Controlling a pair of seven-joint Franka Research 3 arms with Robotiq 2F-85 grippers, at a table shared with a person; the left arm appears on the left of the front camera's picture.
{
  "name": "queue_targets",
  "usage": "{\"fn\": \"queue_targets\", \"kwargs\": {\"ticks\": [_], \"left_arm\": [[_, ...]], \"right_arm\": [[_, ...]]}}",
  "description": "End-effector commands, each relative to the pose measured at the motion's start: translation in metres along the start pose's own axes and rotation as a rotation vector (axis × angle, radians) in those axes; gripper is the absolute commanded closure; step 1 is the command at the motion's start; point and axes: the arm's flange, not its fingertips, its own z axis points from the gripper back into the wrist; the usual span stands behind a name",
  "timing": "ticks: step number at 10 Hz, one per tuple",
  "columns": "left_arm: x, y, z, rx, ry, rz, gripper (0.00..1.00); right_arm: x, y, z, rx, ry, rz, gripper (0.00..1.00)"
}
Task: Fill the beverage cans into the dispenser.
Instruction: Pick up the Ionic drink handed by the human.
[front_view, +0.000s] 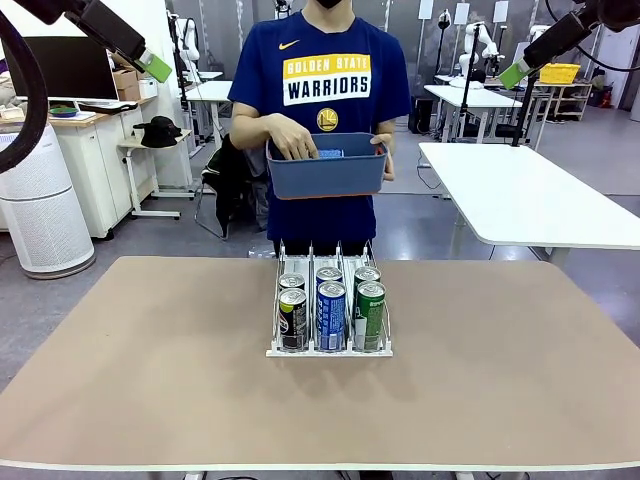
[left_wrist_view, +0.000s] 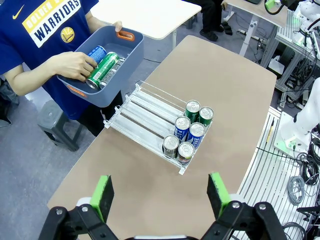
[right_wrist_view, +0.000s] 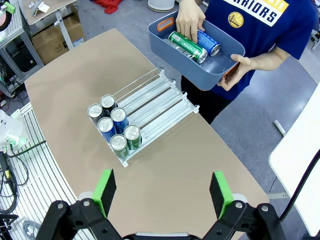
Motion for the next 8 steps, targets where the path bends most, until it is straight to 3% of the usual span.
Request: {"fn": "queue_targets", "kwargs": {"ticks": [1,8], "left_arm": [[-0.0003,0.0007,-0.0002,0.002,0.002,0.012,0.00],[-0.0003,0.0007,-0.0002,0.002,0.002,0.012,0.00]], "right_arm": [[-0.0004,0.0007,-0.0006,0.000,0.001,-0.001,0.00],[-0.0004,0.0007,-0.0006,0.000,0.001,-0.001,0.00]]}}
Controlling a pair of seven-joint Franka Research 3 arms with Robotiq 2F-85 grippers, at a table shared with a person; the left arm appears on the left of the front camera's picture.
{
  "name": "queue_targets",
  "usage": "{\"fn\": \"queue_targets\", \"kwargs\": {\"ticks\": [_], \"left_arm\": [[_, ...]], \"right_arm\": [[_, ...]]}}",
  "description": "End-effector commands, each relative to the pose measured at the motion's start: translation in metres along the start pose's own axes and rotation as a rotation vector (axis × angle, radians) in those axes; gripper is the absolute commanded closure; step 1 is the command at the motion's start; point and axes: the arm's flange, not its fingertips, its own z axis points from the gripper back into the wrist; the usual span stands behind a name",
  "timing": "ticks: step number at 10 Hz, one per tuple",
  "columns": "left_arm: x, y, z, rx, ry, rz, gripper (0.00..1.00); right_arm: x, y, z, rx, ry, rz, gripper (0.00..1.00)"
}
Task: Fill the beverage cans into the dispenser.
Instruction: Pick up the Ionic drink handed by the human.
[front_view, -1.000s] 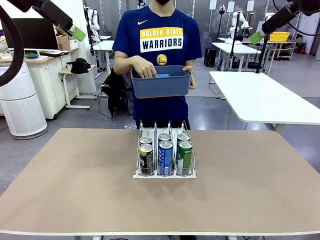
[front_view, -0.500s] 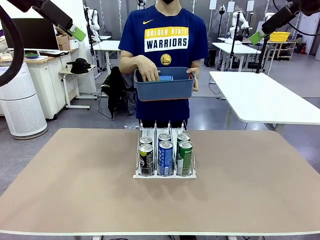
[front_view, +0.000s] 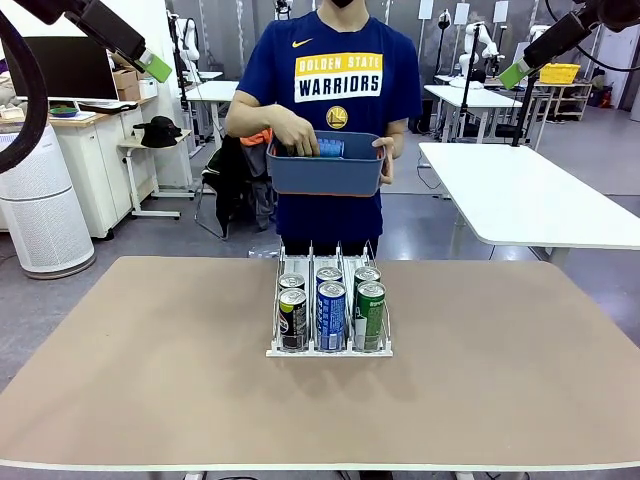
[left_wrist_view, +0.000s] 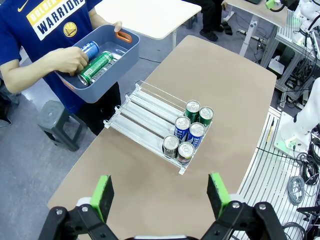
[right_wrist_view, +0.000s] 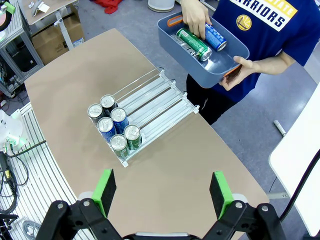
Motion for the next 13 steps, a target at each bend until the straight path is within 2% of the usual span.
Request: {"fn": "queue_targets", "kwargs": {"ticks": [1,13], "left_arm": [[-0.0003,0.0007,-0.0002,0.002,0.002,0.012,0.00],[-0.0003,0.0007,-0.0002,0.002,0.002,0.012,0.00]], "right_arm": [[-0.0004,0.0007,-0.0006,0.000,0.001,-0.001,0.00],[-0.0004,0.0007,-0.0006,0.000,0.001,-0.001,0.00]]}}
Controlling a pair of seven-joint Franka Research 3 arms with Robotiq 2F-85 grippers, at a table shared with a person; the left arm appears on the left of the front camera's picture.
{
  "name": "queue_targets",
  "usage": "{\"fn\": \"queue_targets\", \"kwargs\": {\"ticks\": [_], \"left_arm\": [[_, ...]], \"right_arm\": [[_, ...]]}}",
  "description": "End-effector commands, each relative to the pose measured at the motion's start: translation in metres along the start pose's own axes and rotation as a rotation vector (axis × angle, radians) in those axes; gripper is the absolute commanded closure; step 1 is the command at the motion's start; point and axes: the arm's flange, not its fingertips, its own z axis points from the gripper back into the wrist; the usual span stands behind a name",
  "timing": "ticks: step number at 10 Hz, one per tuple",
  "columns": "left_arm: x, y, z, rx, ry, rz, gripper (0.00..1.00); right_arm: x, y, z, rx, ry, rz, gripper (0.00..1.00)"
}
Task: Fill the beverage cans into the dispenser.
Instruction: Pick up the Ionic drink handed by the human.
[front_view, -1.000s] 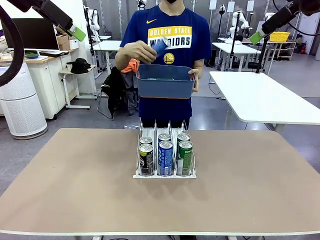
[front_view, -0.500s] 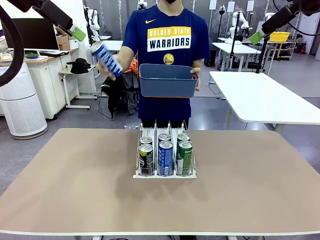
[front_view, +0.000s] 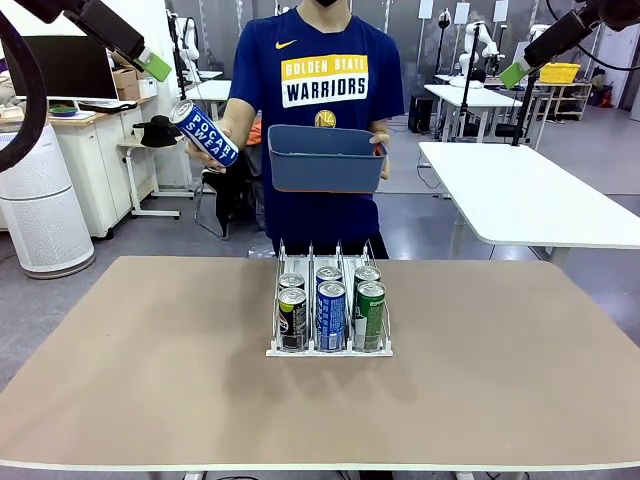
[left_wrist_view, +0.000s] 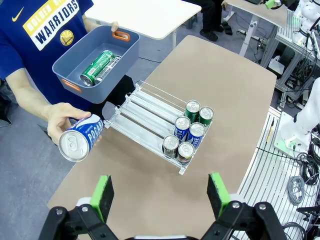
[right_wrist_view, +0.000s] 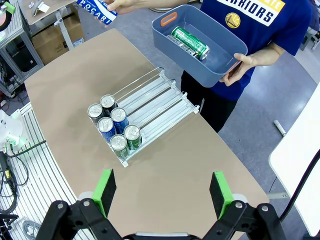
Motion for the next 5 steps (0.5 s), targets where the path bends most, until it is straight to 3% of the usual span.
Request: {"fn": "queue_targets", "kwargs": {"ticks": [1,5], "left_arm": [[-0.0003,0.0007,-0.0002,0.002,0.002,0.012,0.00],[-0.0003,0.0007,-0.0002,0.002,0.002,0.012,0.00]], "right_arm": [[-0.0004,0.0007,-0.0006,0.000,0.001,-0.001,0.00],[-0.0004,0.0007,-0.0006,0.000,0.001,-0.001,0.00]]}}
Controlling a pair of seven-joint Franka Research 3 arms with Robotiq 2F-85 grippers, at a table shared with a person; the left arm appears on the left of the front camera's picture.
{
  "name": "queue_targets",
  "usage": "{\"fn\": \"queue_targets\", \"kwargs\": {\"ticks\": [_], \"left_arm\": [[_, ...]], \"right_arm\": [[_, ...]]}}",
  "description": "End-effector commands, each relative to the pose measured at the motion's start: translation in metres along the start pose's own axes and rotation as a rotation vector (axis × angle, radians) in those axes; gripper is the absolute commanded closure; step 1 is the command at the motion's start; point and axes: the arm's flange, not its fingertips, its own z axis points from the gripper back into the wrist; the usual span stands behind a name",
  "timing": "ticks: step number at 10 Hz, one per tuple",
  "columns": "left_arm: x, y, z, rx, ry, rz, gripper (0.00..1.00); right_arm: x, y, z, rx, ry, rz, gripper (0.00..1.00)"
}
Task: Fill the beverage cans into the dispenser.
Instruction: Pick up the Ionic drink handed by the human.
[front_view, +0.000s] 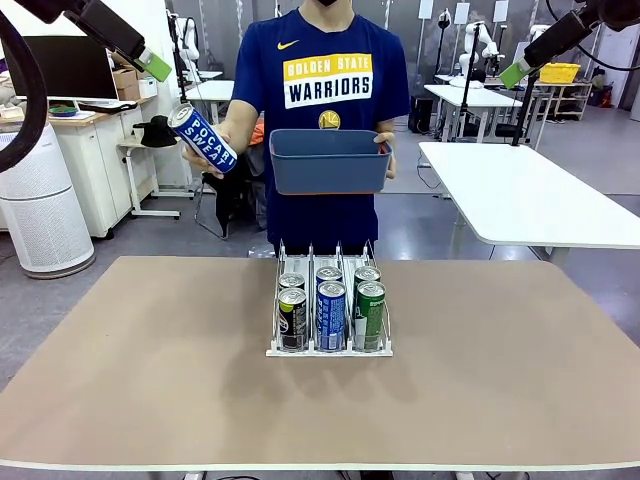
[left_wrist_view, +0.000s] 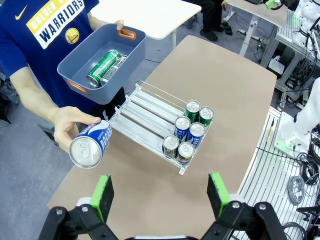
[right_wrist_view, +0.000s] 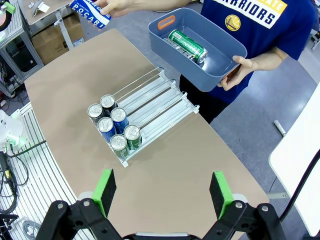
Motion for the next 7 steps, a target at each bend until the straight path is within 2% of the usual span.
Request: {"fn": "queue_targets", "kwargs": {"ticks": [1,3,4,7], "left_arm": [[0.000,0.001,0.000,0.002,0.002,0.012,0.00],[0.000,0.000,0.000,0.000,0.000,0.000,0.00],[-0.001,0.006,-0.002,0.009,0.057,0.024,0.00],[-0.005,0.039,-0.021,0.085,0.142,-0.016,0.00]], "right_arm": [[0.000,0.001,-0.001,0.000,0.001,-0.001,0.00],[0.000,0.001,-0.001,0.000,0.001,-0.001,0.00],[0.000,0.001,-0.001,0.000,0.001,-0.001,0.00],[0.000,0.001,-0.001,0.000,0.001,-0.001,0.00]]}}
